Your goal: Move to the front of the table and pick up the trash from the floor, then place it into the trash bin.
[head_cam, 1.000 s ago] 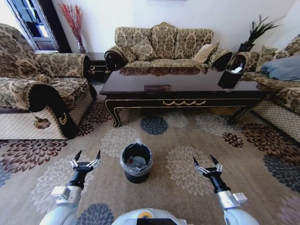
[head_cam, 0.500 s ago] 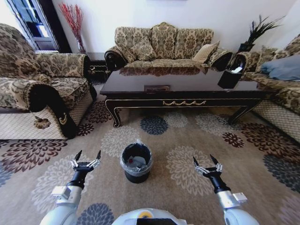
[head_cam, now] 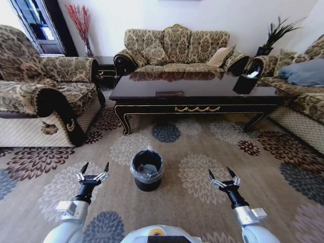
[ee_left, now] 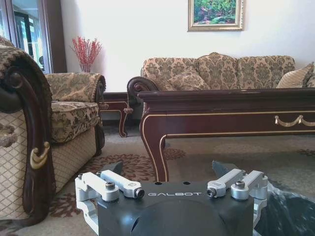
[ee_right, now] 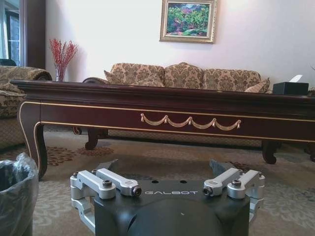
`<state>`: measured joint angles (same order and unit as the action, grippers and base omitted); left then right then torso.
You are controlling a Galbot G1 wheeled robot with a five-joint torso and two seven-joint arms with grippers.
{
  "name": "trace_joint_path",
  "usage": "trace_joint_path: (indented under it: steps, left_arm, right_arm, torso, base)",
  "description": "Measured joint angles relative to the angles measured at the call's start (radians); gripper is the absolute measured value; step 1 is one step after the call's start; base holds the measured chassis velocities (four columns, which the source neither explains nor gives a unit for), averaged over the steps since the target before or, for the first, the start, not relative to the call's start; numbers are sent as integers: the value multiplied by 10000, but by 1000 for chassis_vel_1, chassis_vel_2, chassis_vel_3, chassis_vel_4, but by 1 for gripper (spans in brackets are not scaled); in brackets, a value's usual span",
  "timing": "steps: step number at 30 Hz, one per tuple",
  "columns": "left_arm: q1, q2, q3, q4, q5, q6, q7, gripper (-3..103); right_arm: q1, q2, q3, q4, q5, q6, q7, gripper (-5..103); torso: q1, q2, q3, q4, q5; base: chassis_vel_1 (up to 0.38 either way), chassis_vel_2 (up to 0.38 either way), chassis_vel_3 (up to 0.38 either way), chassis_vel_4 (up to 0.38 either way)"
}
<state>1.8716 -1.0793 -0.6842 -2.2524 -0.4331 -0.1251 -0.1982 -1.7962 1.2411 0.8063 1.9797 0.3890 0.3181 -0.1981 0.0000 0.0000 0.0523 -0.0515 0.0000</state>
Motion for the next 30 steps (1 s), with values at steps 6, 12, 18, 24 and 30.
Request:
trace_joint_path:
  steps: [6,12,18,24,30]
  left_arm:
    - [0,0,1,0,-1,1,-4,100]
    - [-1,0,1,0,-1,1,-8,100]
    - [-1,0,1,0,-1,2,-11,100]
    - [-1,0,1,-1,-1,2,-12,100]
    - [-1,0,1,0,-2,3,-12,100]
  right_arm:
    - [0,0,0,3,3,-3,4,100]
    - [0,0,0,4,5,-4,6,100]
    - [0,0,0,5,5,-5,7,100]
    - [-1,0,0,4,6,-5,7,100]
    - [-1,0,0,4,6,-5,7,100]
  torso:
    - [0,0,0,0,0]
    - [1,0,1,1,0]
    - [0,0,0,0,0]
    - [0,0,0,-1,1]
    - [0,0,0,0,0]
  base:
    - [144,-138,-152,133]
    - [130,-130,-126,133]
    - [172,-159,-165,162]
    - [170,-177,-180,177]
    - [163,-183,-168,180]
